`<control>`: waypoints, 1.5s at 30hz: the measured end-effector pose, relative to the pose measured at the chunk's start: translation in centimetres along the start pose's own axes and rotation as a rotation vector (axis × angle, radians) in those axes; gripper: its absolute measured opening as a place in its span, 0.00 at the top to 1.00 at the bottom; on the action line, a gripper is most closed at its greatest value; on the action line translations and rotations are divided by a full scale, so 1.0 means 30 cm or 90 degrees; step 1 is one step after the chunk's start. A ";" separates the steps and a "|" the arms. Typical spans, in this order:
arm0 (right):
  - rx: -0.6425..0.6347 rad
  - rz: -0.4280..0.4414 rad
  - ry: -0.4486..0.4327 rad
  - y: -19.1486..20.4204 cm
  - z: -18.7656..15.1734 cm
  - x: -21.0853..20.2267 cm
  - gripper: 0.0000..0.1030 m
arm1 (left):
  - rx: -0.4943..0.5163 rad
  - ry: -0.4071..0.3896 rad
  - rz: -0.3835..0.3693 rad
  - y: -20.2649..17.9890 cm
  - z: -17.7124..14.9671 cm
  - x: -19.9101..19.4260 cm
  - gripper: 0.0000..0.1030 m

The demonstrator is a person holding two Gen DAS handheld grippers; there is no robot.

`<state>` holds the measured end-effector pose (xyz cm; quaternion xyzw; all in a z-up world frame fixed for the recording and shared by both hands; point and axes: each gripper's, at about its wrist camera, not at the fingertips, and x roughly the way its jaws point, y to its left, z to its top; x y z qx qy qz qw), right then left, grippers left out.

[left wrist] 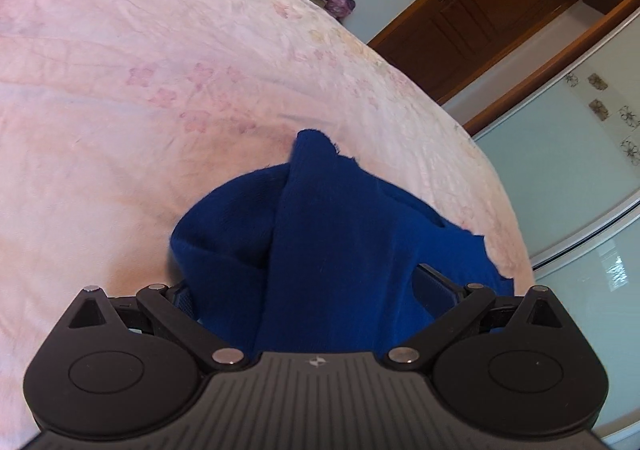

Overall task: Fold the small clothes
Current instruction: 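Grasp the folded sweater edge with the left gripper while the right gripper grasps it too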

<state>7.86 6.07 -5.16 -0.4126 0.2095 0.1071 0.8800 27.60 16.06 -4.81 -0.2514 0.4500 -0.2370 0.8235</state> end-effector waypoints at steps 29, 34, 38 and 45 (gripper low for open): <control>0.036 0.108 -0.095 0.018 0.031 -0.101 0.85 | 0.104 -0.004 0.180 -0.153 0.087 0.123 0.88; 0.146 0.135 -0.125 -0.114 0.008 -0.142 0.86 | 0.129 -0.020 0.206 -0.228 0.076 0.101 0.90; 0.240 0.168 -0.132 -0.203 -0.034 -0.200 0.87 | 0.145 -0.032 0.229 -0.292 0.073 0.081 0.90; 0.404 0.207 -0.156 -0.356 -0.173 -0.250 0.87 | 0.173 -0.048 0.226 -0.437 0.065 0.058 0.90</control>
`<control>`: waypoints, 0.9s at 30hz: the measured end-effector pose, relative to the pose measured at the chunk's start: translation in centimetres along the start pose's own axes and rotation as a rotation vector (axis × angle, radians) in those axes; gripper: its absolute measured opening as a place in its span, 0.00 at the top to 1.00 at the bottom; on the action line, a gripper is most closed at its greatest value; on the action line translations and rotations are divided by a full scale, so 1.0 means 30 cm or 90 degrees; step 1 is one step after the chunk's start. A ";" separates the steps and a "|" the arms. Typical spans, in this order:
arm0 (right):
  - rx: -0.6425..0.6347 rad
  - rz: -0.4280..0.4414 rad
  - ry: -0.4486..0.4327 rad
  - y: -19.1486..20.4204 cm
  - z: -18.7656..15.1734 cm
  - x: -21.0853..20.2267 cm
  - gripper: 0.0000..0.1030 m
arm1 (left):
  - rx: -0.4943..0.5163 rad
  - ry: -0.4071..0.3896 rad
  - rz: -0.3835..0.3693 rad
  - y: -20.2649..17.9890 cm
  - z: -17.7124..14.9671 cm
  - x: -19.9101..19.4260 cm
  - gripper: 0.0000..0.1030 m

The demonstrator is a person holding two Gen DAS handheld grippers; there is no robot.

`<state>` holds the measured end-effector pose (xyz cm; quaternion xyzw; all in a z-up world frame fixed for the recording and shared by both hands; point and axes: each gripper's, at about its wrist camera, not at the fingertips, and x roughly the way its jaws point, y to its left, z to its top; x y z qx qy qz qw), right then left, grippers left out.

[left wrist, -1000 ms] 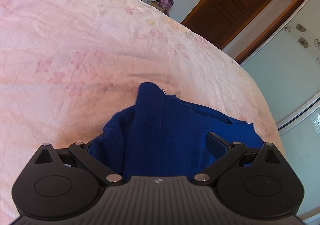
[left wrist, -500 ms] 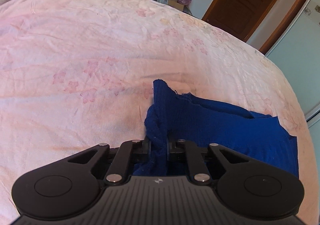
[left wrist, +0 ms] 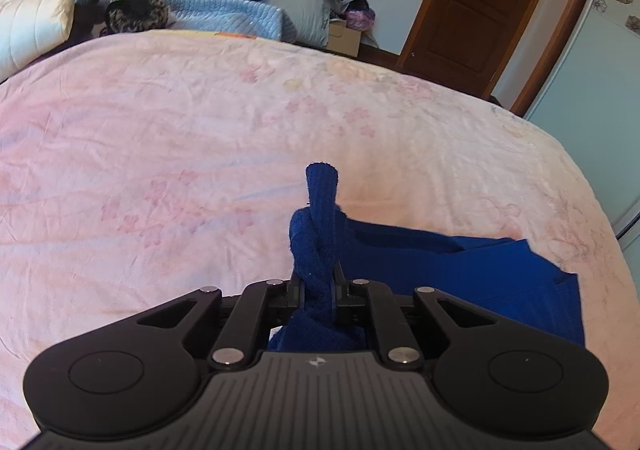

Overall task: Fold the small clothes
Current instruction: 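Grasp the folded sweater edge with the left gripper while the right gripper grasps it too, then lift the held edge with both grippers and fold it over the sweater body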

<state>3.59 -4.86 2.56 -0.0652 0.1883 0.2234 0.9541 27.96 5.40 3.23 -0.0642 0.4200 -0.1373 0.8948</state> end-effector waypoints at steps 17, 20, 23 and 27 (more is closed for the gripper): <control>0.223 -0.025 -0.061 -0.355 -0.164 -0.180 0.87 | 0.076 -0.023 0.000 -0.373 0.021 -0.014 0.90; 0.246 -0.037 -0.065 -0.391 -0.198 -0.211 0.87 | 0.095 -0.021 -0.007 -0.442 0.015 0.005 0.90; 0.272 -0.047 -0.067 -0.429 -0.232 -0.243 0.87 | 0.108 -0.014 -0.011 -0.509 0.001 0.036 0.90; 0.319 -0.054 -0.069 -0.482 -0.292 -0.278 0.87 | 0.125 0.001 -0.007 -0.588 -0.026 0.090 0.90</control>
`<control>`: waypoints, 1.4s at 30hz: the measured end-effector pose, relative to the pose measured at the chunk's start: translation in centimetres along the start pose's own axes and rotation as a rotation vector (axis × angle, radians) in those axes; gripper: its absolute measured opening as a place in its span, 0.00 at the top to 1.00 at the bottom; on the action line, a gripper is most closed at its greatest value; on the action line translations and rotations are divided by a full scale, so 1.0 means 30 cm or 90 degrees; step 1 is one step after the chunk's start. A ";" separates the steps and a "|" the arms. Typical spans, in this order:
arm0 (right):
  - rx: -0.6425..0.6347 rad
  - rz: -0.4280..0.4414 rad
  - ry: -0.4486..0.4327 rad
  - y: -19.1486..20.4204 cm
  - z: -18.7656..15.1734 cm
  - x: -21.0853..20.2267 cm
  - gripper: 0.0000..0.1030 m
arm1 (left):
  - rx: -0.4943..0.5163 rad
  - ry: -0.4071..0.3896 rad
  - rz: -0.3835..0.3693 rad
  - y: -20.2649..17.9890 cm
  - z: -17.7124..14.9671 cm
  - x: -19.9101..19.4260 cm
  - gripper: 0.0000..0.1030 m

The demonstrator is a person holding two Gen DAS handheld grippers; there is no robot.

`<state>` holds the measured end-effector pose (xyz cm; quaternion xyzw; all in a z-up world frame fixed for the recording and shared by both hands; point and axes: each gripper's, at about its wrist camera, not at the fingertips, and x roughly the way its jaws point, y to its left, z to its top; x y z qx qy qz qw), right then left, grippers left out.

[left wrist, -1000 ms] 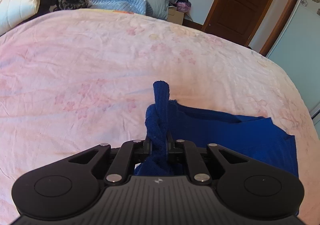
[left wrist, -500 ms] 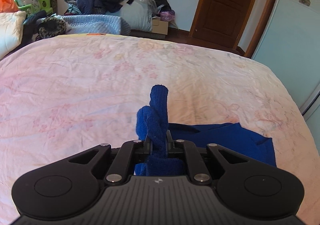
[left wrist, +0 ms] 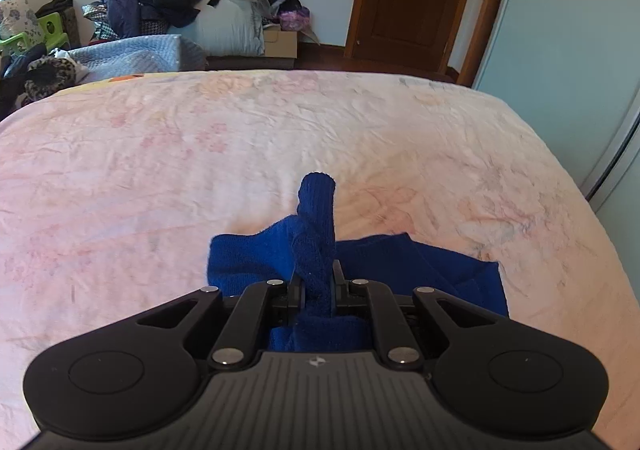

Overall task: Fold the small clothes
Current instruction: 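Lift the held edge with both grippers and fold it over the sweater body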

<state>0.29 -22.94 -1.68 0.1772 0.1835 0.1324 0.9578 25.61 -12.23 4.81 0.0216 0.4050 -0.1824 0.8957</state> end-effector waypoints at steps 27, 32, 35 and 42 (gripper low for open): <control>0.157 -0.031 0.006 -0.283 -0.080 -0.071 0.91 | 0.088 0.034 -0.021 -0.334 -0.056 0.225 0.90; 0.173 -0.043 0.035 -0.295 -0.093 -0.044 0.82 | 0.049 0.063 -0.076 -0.308 -0.038 0.251 0.85; 0.176 -0.055 0.042 -0.301 -0.096 -0.038 0.76 | 0.014 0.058 -0.111 -0.271 -0.010 0.232 0.73; 0.196 -0.055 0.047 -0.316 -0.099 -0.019 0.59 | 0.009 -0.038 -0.109 -0.218 0.017 0.112 0.28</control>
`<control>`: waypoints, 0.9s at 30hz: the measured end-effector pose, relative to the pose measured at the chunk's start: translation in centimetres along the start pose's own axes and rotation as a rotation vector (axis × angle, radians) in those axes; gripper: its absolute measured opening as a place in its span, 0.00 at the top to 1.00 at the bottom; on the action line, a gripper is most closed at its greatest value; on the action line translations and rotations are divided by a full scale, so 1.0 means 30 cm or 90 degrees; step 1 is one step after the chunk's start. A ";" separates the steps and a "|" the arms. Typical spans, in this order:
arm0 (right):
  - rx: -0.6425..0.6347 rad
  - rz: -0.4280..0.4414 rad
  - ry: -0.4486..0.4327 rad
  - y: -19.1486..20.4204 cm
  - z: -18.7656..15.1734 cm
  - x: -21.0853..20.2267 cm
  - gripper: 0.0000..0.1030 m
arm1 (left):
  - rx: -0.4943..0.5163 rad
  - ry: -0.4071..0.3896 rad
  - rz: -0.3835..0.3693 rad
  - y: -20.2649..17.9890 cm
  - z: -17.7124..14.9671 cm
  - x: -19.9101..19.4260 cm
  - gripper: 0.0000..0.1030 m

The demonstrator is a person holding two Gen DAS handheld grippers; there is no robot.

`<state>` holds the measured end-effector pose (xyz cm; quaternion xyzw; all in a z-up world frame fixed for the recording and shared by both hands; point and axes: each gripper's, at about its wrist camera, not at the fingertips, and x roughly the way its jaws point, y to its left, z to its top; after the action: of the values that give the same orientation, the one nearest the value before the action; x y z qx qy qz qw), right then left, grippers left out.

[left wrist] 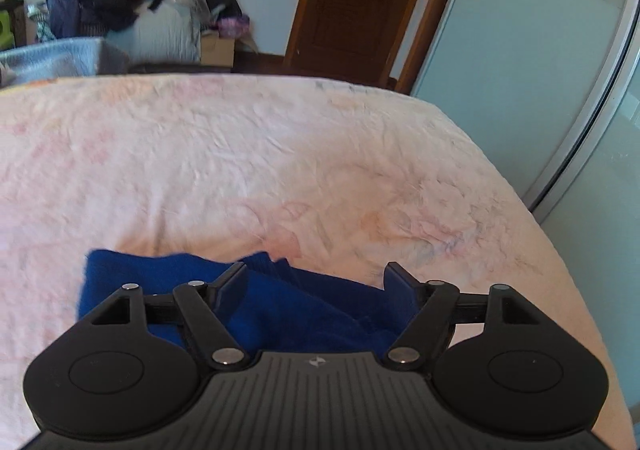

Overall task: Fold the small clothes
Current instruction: 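Lift the held edge with both grippers and fold it over the sweater body, then open both grippers and release the folded edge onto the sweater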

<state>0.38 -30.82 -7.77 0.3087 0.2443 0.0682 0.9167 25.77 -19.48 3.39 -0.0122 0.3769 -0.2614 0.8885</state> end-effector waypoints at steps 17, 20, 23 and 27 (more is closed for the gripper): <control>0.006 0.004 -0.065 -0.067 0.236 -0.034 0.56 | 0.096 -0.025 0.195 0.050 -0.366 -0.230 0.27; -0.014 0.019 -0.054 -0.063 0.370 0.081 0.55 | 0.115 -0.039 0.198 0.014 -0.396 -0.244 0.27; -0.040 0.024 0.006 -0.065 0.485 0.244 0.53 | 0.139 -0.041 0.208 -0.015 -0.426 -0.244 0.22; -0.084 0.012 0.097 -0.050 0.563 0.444 0.53 | 0.168 -0.044 0.215 -0.038 -0.465 -0.239 0.22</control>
<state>20.23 -37.34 -2.43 0.2441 0.3057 0.1162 0.9130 11.67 -14.62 -1.58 0.1587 0.3056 -0.1554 0.9259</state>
